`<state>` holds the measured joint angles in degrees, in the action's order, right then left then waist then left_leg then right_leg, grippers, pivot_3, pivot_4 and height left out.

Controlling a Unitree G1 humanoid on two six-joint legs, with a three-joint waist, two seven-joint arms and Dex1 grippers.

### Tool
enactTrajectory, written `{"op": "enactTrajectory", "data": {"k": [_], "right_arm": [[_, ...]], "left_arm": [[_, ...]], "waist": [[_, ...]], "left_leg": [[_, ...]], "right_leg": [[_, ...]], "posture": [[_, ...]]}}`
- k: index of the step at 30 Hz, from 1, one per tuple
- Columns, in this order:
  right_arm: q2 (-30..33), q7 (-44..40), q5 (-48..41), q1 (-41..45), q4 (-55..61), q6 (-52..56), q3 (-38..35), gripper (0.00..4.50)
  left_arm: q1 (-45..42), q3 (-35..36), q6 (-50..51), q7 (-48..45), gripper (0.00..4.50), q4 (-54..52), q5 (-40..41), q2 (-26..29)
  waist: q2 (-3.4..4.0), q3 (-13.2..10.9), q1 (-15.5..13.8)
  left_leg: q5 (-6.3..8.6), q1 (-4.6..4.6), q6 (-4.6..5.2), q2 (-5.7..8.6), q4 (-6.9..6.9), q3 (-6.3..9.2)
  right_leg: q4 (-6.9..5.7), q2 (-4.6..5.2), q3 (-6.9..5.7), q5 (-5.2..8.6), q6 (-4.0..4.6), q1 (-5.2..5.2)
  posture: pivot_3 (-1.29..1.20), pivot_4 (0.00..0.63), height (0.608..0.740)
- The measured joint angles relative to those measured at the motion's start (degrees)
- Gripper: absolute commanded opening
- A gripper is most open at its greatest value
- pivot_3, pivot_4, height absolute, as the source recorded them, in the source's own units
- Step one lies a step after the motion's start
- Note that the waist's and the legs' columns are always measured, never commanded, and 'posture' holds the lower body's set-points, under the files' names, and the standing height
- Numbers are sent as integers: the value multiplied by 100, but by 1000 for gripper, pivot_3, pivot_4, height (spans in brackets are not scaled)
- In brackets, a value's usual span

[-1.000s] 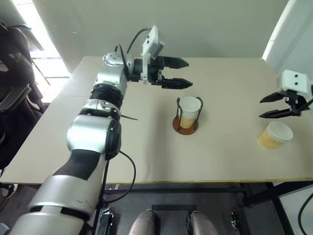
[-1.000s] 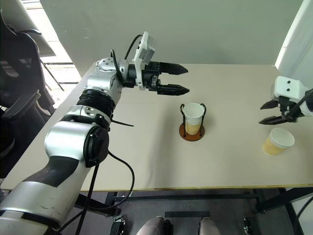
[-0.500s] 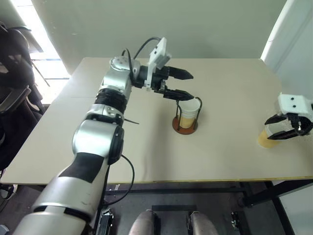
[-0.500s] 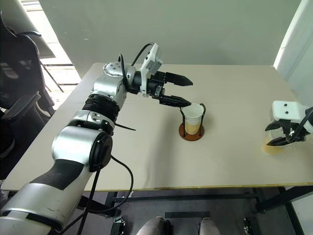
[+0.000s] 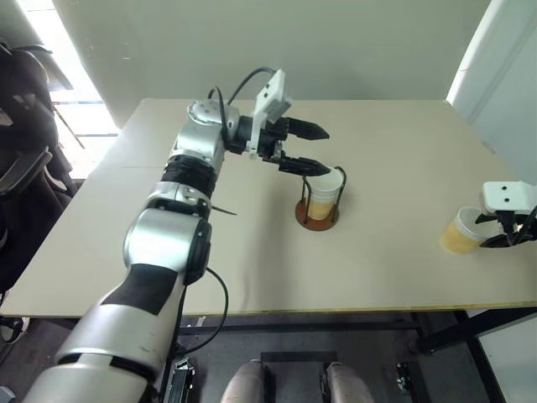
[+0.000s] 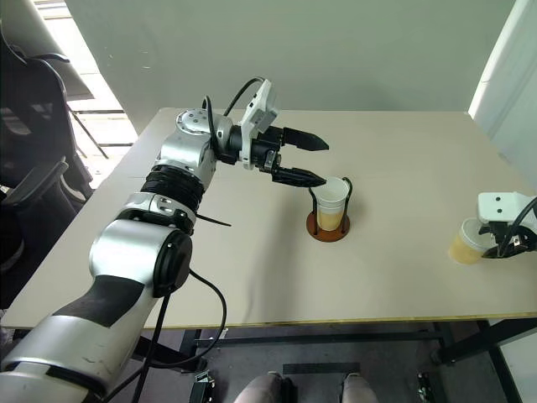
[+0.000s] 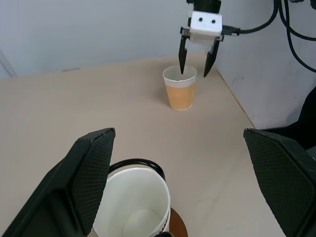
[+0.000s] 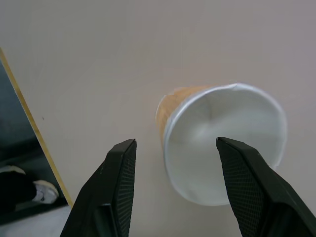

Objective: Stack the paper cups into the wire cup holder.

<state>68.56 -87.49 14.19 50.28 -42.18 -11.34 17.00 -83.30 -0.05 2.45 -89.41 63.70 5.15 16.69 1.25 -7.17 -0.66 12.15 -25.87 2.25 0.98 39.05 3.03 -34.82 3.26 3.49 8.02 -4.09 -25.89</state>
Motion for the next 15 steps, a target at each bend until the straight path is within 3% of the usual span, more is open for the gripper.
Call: {"op": "enactTrajectory", "data": {"k": [7, 10, 15], "right_arm": [[-232, 340, 404, -25, -435, -421, 102, 2622], [-351, 444, 544, -31, -560, -557, 195, 1980], [-491, 509, 644, -2, -670, -605, 214, 148]], "left_arm": [[69, 0, 0, 14, 4457, -89, 50, 8], [219, 30, -2, 80, 4500, -192, 146, 11], [586, 109, 48, 71, 4500, -343, 325, 169]], "waist": [[0, 0, -1], [1, 0, 3], [3, 2, 11]], "left_leg": [[1, 1, 1, -1, 0, 1], [1, 2, 1, -2, -2, 1], [1, 4, 1, -3, -4, 1]], "right_leg": [[1, 1, 0, -4, 0, 1], [-1, 1, 0, -19, -20, 0], [0, 0, -1, -24, -21, 0]], "posture": [[0, 150, 740], [0, 150, 740], [0, 150, 740]]}}
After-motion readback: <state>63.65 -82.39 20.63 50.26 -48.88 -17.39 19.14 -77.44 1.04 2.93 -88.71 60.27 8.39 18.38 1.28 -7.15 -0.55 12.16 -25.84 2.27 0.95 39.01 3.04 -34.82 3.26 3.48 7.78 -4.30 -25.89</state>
